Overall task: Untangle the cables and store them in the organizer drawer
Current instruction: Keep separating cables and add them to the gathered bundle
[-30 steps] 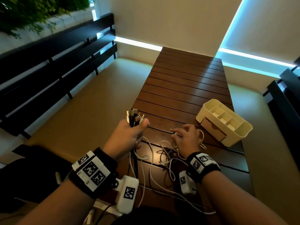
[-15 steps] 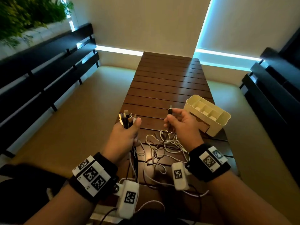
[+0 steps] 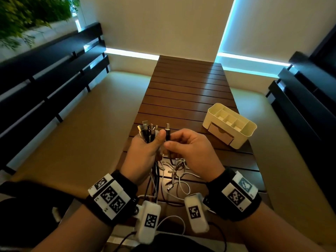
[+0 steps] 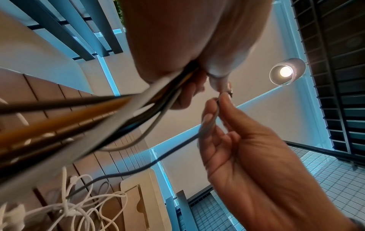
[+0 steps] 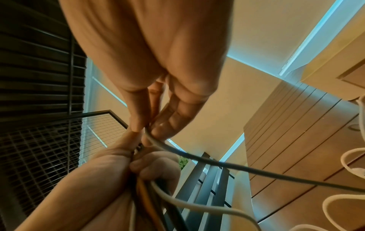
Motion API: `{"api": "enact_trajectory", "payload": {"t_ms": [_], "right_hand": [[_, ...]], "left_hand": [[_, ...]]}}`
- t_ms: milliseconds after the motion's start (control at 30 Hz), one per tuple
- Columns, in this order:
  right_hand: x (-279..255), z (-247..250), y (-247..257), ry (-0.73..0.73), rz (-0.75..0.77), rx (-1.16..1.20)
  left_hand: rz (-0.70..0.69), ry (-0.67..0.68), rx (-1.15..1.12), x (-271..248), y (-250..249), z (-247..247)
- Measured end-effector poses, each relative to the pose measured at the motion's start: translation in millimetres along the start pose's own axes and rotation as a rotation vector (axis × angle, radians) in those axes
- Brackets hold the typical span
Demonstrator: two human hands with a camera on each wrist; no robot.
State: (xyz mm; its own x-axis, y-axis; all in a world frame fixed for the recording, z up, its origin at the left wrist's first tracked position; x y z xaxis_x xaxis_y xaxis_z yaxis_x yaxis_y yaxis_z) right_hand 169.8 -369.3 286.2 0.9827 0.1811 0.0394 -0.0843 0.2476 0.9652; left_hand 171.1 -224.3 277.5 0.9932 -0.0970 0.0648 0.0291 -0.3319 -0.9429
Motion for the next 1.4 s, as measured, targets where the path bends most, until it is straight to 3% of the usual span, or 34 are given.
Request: {"api": "enact_trajectory", "payload": {"t_ms": [600,800,1033,1233,1400], "right_hand": [[-1,-8,1,0.039,0.04,-0.03],[-2,-10,-7,0.037,-0.004,0.034],[-12,-21,-27,0.113,-0.038,-0.137],[-14,-24,-31,0.124,0.002,-0.205],[-14,-17,-59,0.134,-0.065,-0.354]], "left_hand": [[0.001,0.087,-0.109,-1,-6,-6],[-0.048,-0.034,-0.12,3,-8,-3],[-0.067,-0.224,-0.132,8,-9,10],[-0.052,-0.231,-0.241,7,-5,10],[-0.036,-0.195,-0.32,5,-12,15]]}}
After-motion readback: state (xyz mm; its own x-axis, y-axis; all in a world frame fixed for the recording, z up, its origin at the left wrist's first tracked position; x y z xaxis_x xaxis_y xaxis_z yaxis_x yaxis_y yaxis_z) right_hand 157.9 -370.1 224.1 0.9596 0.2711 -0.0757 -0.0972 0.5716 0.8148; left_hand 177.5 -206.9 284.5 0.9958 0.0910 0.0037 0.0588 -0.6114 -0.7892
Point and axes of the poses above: each hand's wrist, its own x-axis towards the middle knuckle, its own z-axis out of the back of the hand, y = z × x, the point moved 4 cm from there along x, towards the middle knuckle, and after that the axes turned 11 degrees about -x, right-handed, at the moved point
